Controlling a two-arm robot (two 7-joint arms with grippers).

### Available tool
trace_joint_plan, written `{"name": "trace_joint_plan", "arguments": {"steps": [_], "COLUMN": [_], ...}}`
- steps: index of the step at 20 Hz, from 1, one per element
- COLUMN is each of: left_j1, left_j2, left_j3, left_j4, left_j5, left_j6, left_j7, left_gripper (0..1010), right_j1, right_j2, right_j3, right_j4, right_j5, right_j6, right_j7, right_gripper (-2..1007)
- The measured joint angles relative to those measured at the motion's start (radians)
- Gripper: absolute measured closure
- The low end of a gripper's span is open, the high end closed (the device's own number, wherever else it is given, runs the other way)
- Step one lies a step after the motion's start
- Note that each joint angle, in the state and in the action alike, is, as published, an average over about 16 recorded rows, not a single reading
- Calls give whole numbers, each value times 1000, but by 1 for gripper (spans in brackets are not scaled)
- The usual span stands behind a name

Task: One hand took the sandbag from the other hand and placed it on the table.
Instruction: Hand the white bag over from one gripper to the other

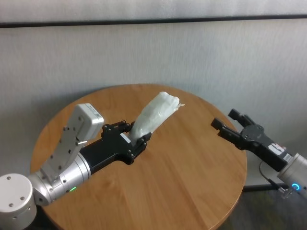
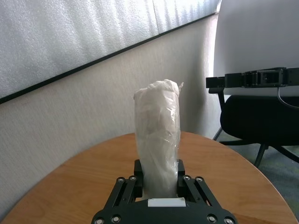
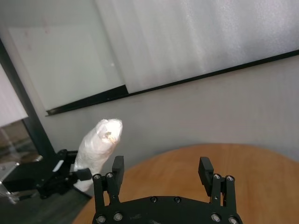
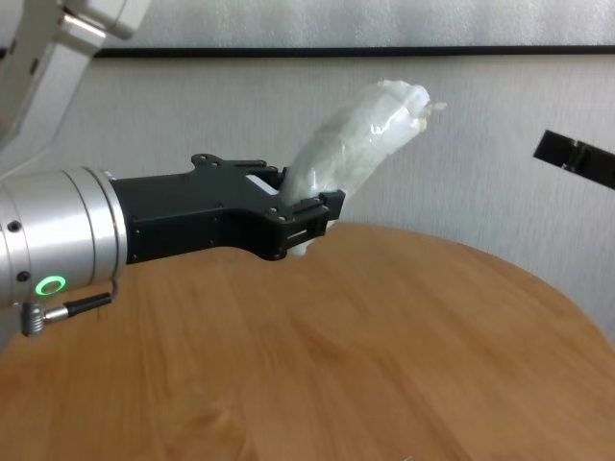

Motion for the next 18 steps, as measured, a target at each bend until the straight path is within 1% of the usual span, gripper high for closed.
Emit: {"name": "trace_joint_plan", "arguments": {"steps": [3,6,12,18], "left_j1": [0,0,0,0], "left_j2": [0,0,0,0], "left_j3": [0,0,0,0], "left_j4": [0,0,0,0], "left_j5": [0,0,0,0], "left_j6": [0,0,0,0], "left_j7": [0,0,0,0], "left_gripper": [599,599,599,599], "right_j1": [6,14,33,57], "right_j2": [-3,-7,-17,-34], "right_j3": [-4,-13,-46,-86], "right_j4": [-3,-7,-10,-4], "right_j5": [46,82,126,156], "right_j6": [44,74,111,143], "right_j7": [33,57,86,100], "right_gripper": [4,4,4,4]}}
